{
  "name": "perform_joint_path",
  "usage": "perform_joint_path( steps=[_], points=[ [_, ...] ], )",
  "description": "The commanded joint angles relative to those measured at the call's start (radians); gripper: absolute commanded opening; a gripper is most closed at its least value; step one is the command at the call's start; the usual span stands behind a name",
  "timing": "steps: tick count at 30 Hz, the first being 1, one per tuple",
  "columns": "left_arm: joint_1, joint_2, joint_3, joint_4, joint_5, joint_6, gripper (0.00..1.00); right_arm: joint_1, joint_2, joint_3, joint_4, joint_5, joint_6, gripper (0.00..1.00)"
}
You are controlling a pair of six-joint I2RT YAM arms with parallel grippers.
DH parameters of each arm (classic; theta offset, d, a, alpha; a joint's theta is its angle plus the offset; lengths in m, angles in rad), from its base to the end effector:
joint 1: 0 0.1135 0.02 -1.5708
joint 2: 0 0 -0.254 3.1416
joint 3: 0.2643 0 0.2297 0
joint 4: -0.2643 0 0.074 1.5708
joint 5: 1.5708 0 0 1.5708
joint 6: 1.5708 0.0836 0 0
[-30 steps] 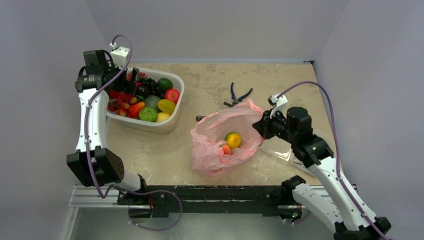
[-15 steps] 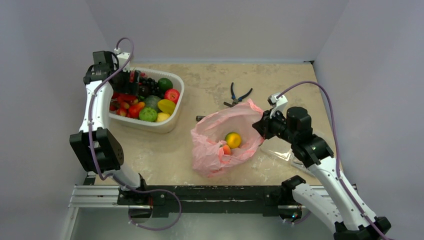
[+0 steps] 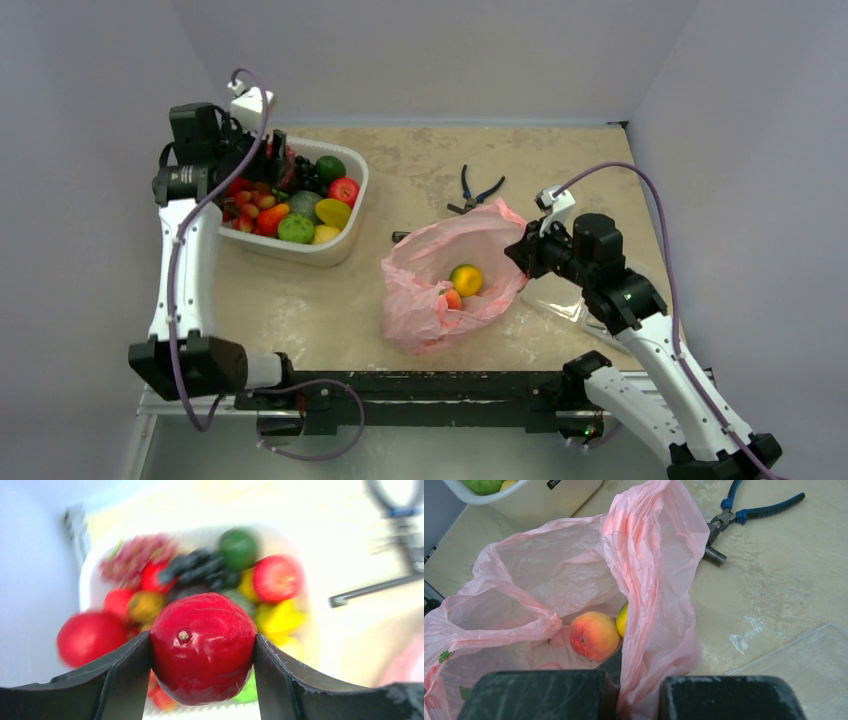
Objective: Place the fake fruits into the plastic bag and tie a complex knot
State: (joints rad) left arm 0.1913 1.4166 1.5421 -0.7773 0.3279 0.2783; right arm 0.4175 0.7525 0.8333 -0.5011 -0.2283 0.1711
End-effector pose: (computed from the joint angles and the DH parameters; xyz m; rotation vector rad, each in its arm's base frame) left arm 0.3146 0.0335 0.3589 0.2727 2.1672 -0.0997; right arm 0.1684 0.0954 0.3014 -0.3983 1.9914 0.6031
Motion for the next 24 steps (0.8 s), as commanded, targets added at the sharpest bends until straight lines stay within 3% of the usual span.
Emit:
perform_joint_path(
  steps=[1, 7, 12, 19, 21, 24],
  points=[
    [-0.24, -0.177, -0.061, 0.088, 0.275, 0.038, 0.48, -0.006, -0.015, 0.033, 0.016, -0.026, -0.008, 0.0],
    [-0.719, -0.176, -0.208, 0.228, 0.27, 0.053, 0.5, -0.005, -0.016, 0.035, 0.023, -0.036, -0.011, 0.0],
    [-0.989, -0.071, -0.285, 0.368, 0.173, 0.08, 0.5, -0.006, -0.012, 0.041, 0.029, -0.053, -0.012, 0.0],
    [-1.12, 0.163, -0.265, 0.467, 0.037, 0.017, 0.52, -0.006, -0.011, 0.045, 0.031, -0.069, -0.01, 0.0],
    [-1.134, 0.193, -0.281, 0.488, 0.016, 0.04, 0.61, -0.006, -0.012, 0.046, 0.027, -0.071, -0.011, 0.0],
    [-1.134, 0.199, -0.287, 0.484, -0.013, 0.057, 0.81, -0.007, -0.019, 0.046, 0.019, -0.074, -0.01, 0.0]
  ],
)
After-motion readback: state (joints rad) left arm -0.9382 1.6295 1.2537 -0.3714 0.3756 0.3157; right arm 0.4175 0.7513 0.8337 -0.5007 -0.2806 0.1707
